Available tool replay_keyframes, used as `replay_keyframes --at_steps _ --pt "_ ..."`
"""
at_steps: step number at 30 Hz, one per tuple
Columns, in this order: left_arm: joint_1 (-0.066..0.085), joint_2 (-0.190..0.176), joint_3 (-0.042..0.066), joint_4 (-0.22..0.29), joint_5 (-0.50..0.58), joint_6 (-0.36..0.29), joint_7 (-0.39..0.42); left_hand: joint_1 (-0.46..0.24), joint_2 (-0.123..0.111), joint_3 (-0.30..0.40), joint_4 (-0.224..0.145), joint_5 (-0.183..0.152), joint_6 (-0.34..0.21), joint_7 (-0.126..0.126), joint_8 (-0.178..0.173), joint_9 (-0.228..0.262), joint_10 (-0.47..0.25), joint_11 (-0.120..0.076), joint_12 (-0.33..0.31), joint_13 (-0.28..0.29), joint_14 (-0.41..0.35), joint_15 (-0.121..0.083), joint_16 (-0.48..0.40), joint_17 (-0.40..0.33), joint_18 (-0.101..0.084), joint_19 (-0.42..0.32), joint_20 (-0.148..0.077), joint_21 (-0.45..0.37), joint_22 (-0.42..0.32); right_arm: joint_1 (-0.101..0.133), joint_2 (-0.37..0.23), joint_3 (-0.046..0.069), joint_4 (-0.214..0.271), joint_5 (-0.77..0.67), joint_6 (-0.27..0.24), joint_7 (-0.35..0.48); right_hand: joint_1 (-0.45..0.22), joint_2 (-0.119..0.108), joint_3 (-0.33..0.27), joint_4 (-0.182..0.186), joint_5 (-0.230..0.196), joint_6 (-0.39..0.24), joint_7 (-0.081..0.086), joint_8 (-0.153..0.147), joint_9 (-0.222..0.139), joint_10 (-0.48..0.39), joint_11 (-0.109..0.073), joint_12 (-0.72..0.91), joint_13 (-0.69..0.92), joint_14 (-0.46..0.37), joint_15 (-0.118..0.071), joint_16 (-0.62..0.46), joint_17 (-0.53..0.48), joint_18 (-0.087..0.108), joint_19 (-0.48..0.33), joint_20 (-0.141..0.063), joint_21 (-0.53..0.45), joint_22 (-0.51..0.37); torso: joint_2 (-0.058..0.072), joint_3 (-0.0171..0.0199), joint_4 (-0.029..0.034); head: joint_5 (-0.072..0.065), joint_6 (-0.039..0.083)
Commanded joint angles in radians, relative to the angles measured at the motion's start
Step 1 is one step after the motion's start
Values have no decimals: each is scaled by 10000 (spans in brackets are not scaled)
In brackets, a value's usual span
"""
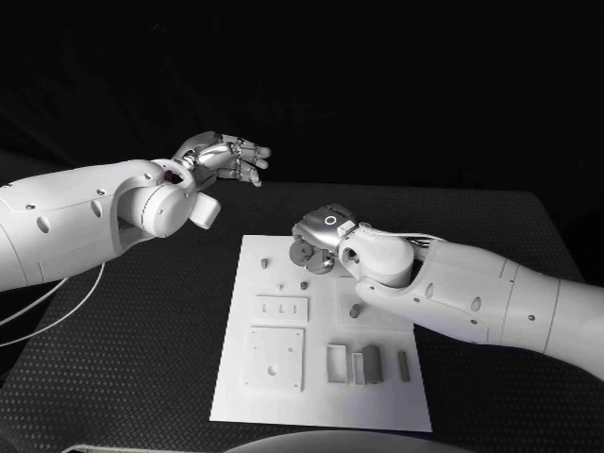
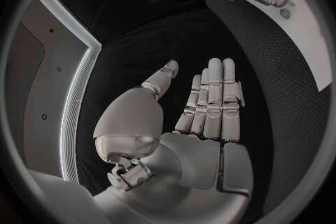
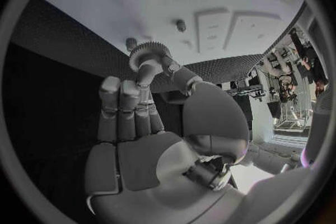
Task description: Assemble the parts on the task board
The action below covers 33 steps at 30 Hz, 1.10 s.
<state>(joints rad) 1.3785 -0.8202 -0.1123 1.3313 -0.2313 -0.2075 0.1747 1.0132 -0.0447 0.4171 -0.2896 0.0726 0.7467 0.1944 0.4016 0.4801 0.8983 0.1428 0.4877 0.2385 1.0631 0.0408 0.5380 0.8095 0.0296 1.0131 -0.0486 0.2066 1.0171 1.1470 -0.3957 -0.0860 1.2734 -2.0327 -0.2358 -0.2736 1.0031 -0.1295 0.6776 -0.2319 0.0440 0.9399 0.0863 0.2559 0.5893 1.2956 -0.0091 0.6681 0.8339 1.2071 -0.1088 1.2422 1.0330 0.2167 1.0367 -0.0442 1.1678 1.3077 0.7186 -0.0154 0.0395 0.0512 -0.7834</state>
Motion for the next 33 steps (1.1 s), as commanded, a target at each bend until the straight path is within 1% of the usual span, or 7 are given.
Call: replay_keyframes --at_steps 1,6,10,12,16,23,33 --pt "11 30 7 9 -32 161 110 -2 -104 -62 -5 -64 -25 64 -41 -17 -68 11 -70 8 -51 -8 58 14 165 2 -34 -51 15 -96 192 -8 -264 -315 -102 -177 -70 -35 24 38 44 208 174 -18 62 78 -12 -72 -15 52 -48 -28 -18 451 78 -23 30 88 11 -9 13 18 -1" --pt "11 77 7 -7 -32 163 111 -3 -104 -62 -5 -64 -27 65 -42 -17 -69 12 -71 9 -51 -8 59 14 163 3 -37 -53 15 -186 381 -9 -512 -315 -60 -157 -87 -62 36 60 45 175 180 -46 50 84 -7 -96 -36 65 -48 -46 -36 451 94 -32 26 79 15 -8 41 38 -31" --pt "11 59 7 13 -32 167 108 -2 -105 -62 -5 -64 -32 67 -44 -19 -71 12 -73 9 -51 -8 59 14 160 5 -39 -55 15 -213 397 -23 -590 -317 41 -156 -85 -62 44 65 45 168 182 -53 47 84 -5 -105 -44 66 -47 -54 -43 450 97 -35 23 75 6 -10 8 66 -68" --pt "11 52 7 14 -32 159 108 -2 -106 -63 -5 -64 -35 68 -45 -20 -71 12 -73 9 -51 -8 59 14 158 6 -41 -56 15 -226 398 -30 -607 -316 55 -152 -84 -62 48 66 45 167 182 -55 46 85 -4 -109 -47 67 -46 -57 -46 451 98 -37 21 74 9 -20 19 68 -85" --pt "12 52 7 23 -32 151 109 -4 -108 -64 -5 -64 -38 69 -47 -21 -71 13 -74 10 -51 -8 59 14 156 7 -43 -58 16 -241 444 -41 -624 -317 66 -161 -85 -65 51 69 45 165 183 -58 45 87 -3 -114 -52 68 -45 -62 -51 451 99 -38 19 72 1 -9 -14 105 -97" --pt "12 78 8 45 -32 176 111 -3 -110 -65 -5 -64 -41 71 -48 -22 -72 13 -75 10 -51 -8 60 13 151 9 -47 -61 16 -241 538 -49 -698 -350 50 -155 -83 -67 57 70 45 160 185 -64 42 90 -2 -122 -60 70 -44 -69 -57 450 101 -41 15 69 4 -1 10 130 -89" --pt "13 85 8 51 -32 166 108 -3 -112 -66 -5 -63 -43 73 -48 -23 -73 13 -76 12 -51 -8 60 13 145 12 -53 -66 17 -289 670 -76 -904 -376 43 -122 -74 -71 66 67 44 149 188 -76 38 96 1 -132 -70 74 -42 -79 -67 451 104 -46 10 65 8 5 -4 214 -120"
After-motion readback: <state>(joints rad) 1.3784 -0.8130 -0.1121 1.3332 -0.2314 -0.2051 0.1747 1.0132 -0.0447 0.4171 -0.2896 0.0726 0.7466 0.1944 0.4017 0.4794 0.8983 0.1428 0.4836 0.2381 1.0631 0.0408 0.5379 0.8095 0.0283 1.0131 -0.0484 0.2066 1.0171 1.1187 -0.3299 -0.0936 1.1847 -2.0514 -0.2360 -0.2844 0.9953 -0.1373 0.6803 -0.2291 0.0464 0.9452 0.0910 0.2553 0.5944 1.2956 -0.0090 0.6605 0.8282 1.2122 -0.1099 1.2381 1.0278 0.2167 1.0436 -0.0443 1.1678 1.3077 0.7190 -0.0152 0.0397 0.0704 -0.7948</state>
